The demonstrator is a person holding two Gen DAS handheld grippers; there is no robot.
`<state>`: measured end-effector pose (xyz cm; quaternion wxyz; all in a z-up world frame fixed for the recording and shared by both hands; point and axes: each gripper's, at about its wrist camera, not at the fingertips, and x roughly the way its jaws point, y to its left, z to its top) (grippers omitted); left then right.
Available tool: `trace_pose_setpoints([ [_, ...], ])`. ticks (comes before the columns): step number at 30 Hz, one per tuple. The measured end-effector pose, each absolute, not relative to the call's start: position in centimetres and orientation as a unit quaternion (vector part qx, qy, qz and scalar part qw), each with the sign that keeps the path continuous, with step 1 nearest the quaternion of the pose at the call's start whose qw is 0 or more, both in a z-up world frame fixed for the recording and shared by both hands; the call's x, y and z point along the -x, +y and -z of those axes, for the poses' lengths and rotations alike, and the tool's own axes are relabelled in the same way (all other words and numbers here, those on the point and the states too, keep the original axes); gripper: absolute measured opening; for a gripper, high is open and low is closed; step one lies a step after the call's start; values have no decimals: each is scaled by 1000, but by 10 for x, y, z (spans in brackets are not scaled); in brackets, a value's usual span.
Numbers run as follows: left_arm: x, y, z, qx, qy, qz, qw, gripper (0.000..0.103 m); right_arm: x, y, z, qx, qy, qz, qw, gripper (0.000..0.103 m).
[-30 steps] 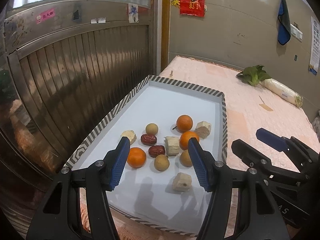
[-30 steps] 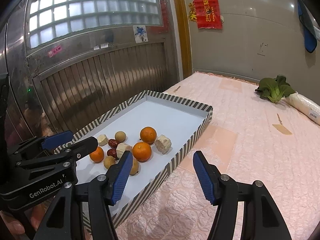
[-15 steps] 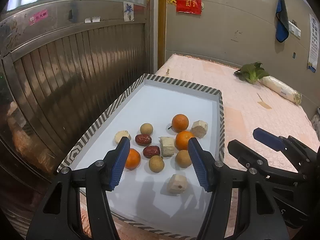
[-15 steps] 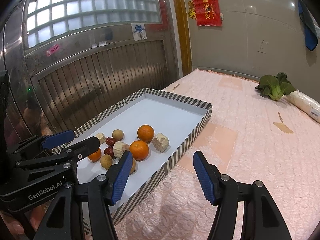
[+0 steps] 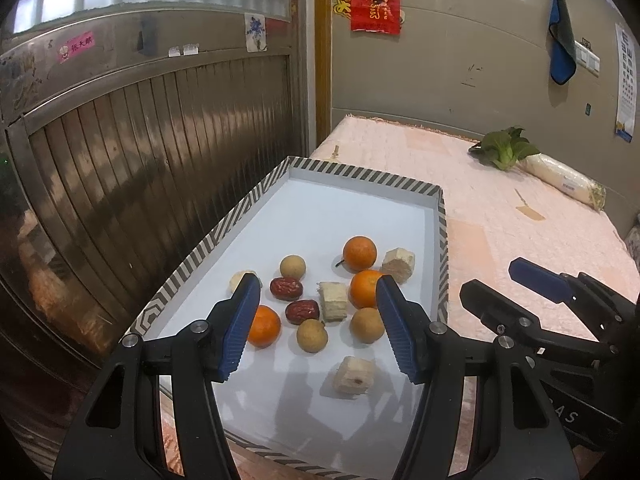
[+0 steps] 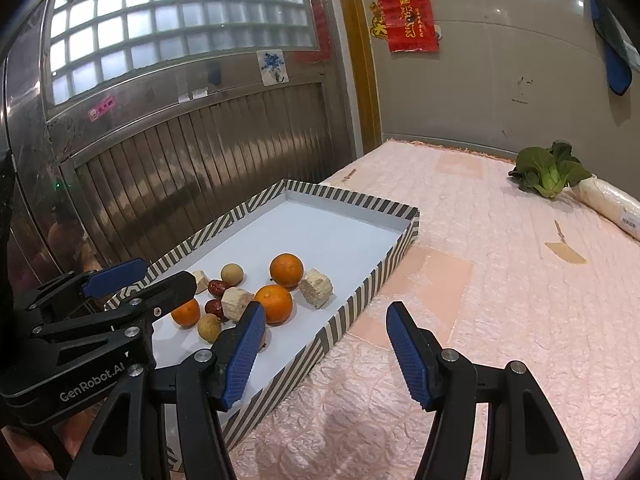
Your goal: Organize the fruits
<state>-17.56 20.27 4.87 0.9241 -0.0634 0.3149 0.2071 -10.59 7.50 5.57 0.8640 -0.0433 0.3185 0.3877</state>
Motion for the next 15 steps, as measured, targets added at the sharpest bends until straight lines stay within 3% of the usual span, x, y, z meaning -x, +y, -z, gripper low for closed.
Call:
trace_pose_setpoints([
  [15,179,196,-55,52,308,-213,926,61,104,67,-57,36,317,-384,866,61],
])
